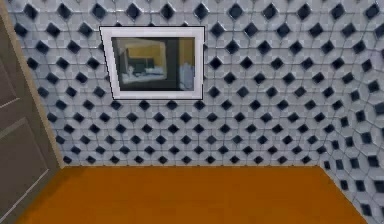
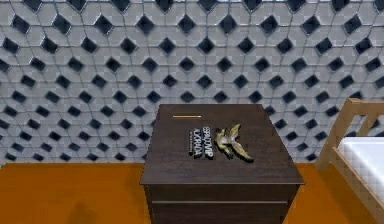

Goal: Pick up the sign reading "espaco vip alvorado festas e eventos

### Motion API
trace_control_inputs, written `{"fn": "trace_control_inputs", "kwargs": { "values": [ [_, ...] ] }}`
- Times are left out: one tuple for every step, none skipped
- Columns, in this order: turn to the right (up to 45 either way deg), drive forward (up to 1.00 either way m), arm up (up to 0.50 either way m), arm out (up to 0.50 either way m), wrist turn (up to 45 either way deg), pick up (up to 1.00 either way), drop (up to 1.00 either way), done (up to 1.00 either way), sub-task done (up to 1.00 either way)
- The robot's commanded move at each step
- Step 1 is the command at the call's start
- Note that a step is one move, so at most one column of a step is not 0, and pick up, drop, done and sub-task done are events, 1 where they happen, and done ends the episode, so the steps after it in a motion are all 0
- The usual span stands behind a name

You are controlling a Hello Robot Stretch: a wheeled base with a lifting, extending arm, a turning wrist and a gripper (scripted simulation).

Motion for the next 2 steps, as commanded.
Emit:
{"fn": "trace_control_inputs", "kwargs": {
  "values": [
    [0.0,0.0,0.5,0.0,0.0,0.0,0.0,0.0,0.0],
    [0.0,0.0,0.26,0.0,0.0,0.0,0.0,0.0,0.0]
  ]
}}
